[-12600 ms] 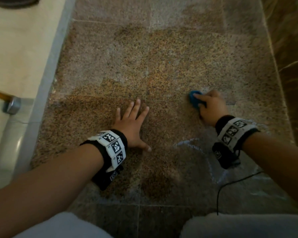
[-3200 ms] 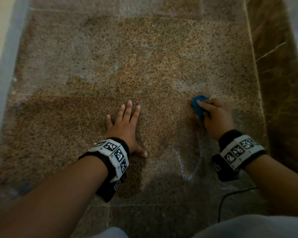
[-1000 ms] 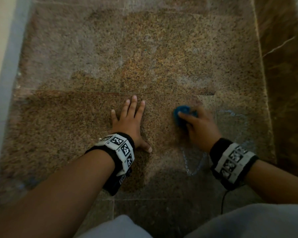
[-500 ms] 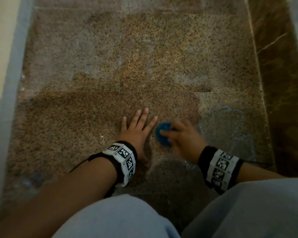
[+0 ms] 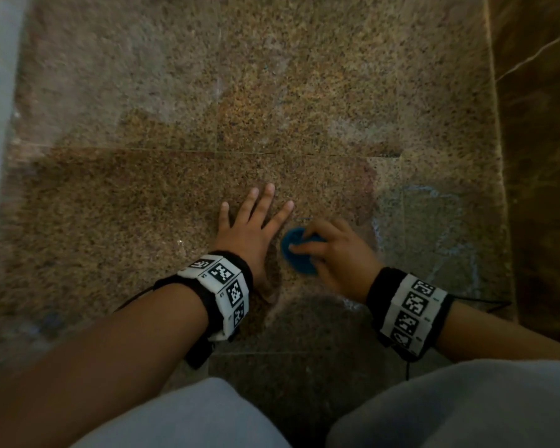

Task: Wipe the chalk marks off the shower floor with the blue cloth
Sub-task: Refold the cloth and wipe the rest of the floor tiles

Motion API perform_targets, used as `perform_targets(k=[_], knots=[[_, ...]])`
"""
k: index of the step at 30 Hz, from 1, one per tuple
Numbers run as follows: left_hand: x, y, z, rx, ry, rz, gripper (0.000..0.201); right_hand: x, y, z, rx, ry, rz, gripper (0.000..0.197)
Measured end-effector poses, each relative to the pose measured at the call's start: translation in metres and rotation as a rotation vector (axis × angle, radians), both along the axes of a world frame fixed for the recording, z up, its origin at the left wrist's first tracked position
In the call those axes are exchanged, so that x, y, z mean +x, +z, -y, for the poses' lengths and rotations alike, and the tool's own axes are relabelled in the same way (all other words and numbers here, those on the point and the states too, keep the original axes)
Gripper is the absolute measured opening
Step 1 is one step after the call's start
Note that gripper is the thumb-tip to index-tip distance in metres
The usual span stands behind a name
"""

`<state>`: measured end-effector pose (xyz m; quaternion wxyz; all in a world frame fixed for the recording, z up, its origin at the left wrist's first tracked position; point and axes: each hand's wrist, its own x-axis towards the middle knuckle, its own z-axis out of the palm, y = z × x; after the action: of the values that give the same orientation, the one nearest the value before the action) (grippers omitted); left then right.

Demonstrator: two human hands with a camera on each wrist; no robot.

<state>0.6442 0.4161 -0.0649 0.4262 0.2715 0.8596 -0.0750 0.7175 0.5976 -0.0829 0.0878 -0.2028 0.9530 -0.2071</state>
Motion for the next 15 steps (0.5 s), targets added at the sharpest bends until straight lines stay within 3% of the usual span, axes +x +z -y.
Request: perform_targets(k=[3, 5, 7, 9, 13, 15], knots=[[-0.001, 0.0, -0.002, -0.006, 0.006, 0.002, 0.15, 0.001, 0.0, -0.001, -0.004, 0.185, 0.037, 0.033], [-0.001, 0.0, -0.001, -0.012, 0.004, 0.006, 0.152, -0.009, -0.003, -0.014, -0.011, 0.037, 0.007, 0.036], [-0.002, 0.0, -0.002, -0.017, 0.008, 0.02, 0.155, -0.019, -0.002, -0.028, -0.028, -0.268, -0.069, 0.035], [-0.003, 0.001, -0.003, -0.028, 0.006, 0.028, 0.157, -0.016, -0.002, -0.028, 0.004, -0.343, -0.108, 0.037], [-0.002, 0.001, -0.005, -0.028, 0.008, 0.023, 0.153, 0.015, -0.001, 0.005, 0.039, 0.023, -0.044, 0.036], [-0.002, 0.0, -0.005, -0.023, 0.012, 0.011, 0.15, 0.011, 0.002, 0.003, 0.021, 0.098, 0.045, 0.037]])
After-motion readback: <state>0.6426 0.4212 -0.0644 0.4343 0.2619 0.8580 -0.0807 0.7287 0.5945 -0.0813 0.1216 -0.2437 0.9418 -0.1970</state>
